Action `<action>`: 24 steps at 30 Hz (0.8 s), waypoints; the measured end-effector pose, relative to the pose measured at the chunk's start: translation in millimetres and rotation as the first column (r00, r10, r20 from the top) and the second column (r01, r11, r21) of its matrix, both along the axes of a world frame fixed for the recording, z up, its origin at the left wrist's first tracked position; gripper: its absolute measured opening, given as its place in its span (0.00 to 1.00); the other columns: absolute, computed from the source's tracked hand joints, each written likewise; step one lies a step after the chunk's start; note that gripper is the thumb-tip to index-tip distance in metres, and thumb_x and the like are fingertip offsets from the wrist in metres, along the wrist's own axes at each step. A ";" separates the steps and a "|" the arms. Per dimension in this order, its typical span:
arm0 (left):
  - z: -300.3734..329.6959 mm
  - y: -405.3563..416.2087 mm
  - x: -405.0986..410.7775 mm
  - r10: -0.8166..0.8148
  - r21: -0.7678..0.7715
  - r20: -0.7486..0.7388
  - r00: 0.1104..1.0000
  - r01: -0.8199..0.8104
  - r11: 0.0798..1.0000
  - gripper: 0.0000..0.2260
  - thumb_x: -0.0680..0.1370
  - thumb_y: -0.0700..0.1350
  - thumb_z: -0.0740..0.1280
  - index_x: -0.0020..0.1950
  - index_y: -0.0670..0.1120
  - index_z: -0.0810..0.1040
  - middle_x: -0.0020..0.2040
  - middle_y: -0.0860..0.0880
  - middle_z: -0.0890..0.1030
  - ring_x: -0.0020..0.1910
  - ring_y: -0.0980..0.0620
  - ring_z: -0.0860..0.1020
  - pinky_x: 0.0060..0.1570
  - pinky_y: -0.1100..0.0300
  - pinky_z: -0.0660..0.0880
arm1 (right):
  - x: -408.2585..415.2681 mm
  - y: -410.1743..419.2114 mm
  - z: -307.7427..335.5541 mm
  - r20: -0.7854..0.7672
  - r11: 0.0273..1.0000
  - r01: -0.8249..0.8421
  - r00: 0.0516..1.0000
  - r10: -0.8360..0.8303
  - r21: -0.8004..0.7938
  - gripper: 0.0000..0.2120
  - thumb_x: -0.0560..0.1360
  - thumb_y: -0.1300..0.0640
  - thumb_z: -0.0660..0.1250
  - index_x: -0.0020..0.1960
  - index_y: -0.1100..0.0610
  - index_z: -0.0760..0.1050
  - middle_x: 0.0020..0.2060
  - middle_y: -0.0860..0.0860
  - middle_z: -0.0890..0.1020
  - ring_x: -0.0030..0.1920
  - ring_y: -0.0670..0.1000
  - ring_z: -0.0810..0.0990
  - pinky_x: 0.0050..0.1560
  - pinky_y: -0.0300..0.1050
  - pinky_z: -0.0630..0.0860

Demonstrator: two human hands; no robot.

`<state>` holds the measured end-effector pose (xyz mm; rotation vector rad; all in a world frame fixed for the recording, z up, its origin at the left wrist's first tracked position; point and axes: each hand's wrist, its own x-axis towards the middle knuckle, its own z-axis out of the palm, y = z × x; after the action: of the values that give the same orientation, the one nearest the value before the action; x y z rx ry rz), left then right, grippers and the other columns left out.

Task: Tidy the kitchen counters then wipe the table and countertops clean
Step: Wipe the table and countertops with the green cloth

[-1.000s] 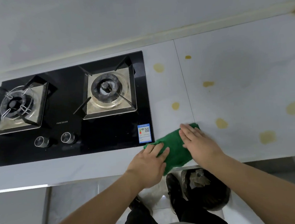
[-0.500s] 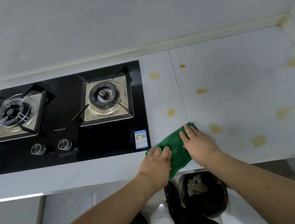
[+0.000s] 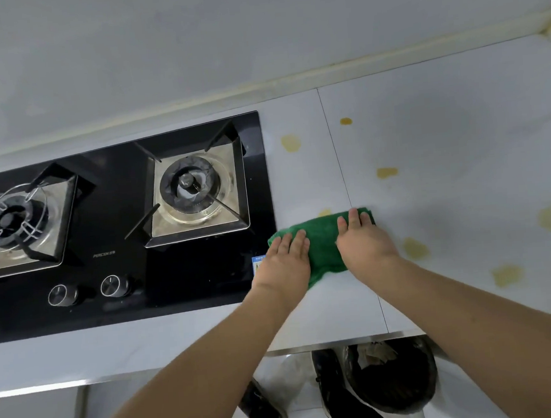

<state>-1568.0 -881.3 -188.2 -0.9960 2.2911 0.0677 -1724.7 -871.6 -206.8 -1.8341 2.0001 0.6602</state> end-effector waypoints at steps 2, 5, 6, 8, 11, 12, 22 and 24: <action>2.5 -23.4 -5.7 0.042 0.011 -0.032 0.999 -0.041 0.999 0.27 0.83 0.41 0.50 0.80 0.40 0.44 0.81 0.44 0.42 0.79 0.44 0.47 0.77 0.51 0.43 | 2.7 -16.7 1.8 0.003 1.000 0.026 1.000 -0.026 -0.005 0.30 0.82 0.59 0.56 0.78 0.64 0.43 0.76 0.67 0.47 0.75 0.65 0.53 0.71 0.53 0.61; 3.8 -34.1 -6.9 0.074 0.052 -0.066 0.995 -0.071 0.996 0.27 0.83 0.41 0.52 0.80 0.42 0.46 0.81 0.46 0.43 0.79 0.46 0.47 0.78 0.52 0.43 | 4.4 -19.7 1.6 0.023 0.999 0.044 0.999 -0.044 -0.024 0.31 0.82 0.59 0.55 0.78 0.63 0.42 0.76 0.66 0.46 0.76 0.64 0.51 0.73 0.53 0.59; 4.2 -30.8 -4.7 0.081 0.063 -0.079 0.994 -0.077 0.995 0.28 0.82 0.41 0.53 0.80 0.42 0.46 0.81 0.46 0.43 0.79 0.46 0.47 0.77 0.53 0.43 | 3.4 -14.6 0.3 0.035 0.999 0.041 0.999 -0.040 -0.036 0.31 0.83 0.57 0.54 0.78 0.62 0.42 0.76 0.65 0.45 0.76 0.64 0.51 0.73 0.52 0.58; 5.4 -17.9 -0.1 0.083 0.074 -0.111 0.990 -0.075 0.994 0.29 0.82 0.42 0.55 0.81 0.43 0.46 0.81 0.46 0.44 0.79 0.46 0.47 0.77 0.53 0.42 | -0.5 0.2 -2.0 0.040 0.999 0.012 0.999 -0.010 -0.050 0.30 0.83 0.56 0.54 0.78 0.61 0.41 0.77 0.64 0.44 0.77 0.63 0.50 0.73 0.51 0.57; 8.4 1.9 8.2 0.044 0.124 -0.104 0.994 -0.031 0.992 0.29 0.81 0.41 0.55 0.81 0.44 0.48 0.81 0.46 0.44 0.79 0.45 0.47 0.77 0.53 0.43 | 0.9 20.4 -4.3 0.056 0.999 -0.037 0.998 0.038 -0.013 0.30 0.83 0.58 0.53 0.78 0.60 0.40 0.77 0.63 0.42 0.77 0.62 0.47 0.74 0.51 0.54; 10.6 4.7 10.0 0.040 0.132 -0.097 0.994 -0.027 0.991 0.29 0.81 0.41 0.55 0.81 0.44 0.48 0.81 0.47 0.44 0.79 0.45 0.48 0.77 0.53 0.43 | 1.3 23.2 -3.8 0.065 0.999 -0.046 0.997 0.046 -0.008 0.30 0.83 0.58 0.52 0.78 0.60 0.40 0.77 0.62 0.41 0.77 0.62 0.47 0.75 0.50 0.54; 23.2 8.5 -61.2 0.639 0.095 -0.511 0.575 -0.702 0.706 0.16 0.79 0.48 0.58 0.65 0.44 0.67 0.63 0.45 0.67 0.61 0.43 0.67 0.59 0.52 0.66 | -85.1 -9.3 29.1 0.290 0.851 0.281 0.943 -0.161 -0.444 0.23 0.82 0.53 0.52 0.74 0.62 0.63 0.72 0.58 0.67 0.72 0.56 0.64 0.71 0.50 0.63; 16.0 10.7 -85.8 0.879 0.323 -0.455 0.141 -0.894 0.310 0.24 0.79 0.54 0.59 0.71 0.42 0.61 0.69 0.43 0.62 0.68 0.41 0.61 0.68 0.50 0.59 | -112.2 -13.5 19.4 0.240 0.834 0.346 0.934 -0.264 -0.430 0.24 0.82 0.54 0.52 0.75 0.64 0.59 0.74 0.60 0.63 0.74 0.58 0.60 0.74 0.51 0.58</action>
<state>-1653.7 -870.5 -172.2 -2.5478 1.6941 0.9761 -1836.9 -885.0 -187.4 -1.6637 2.4046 -0.0892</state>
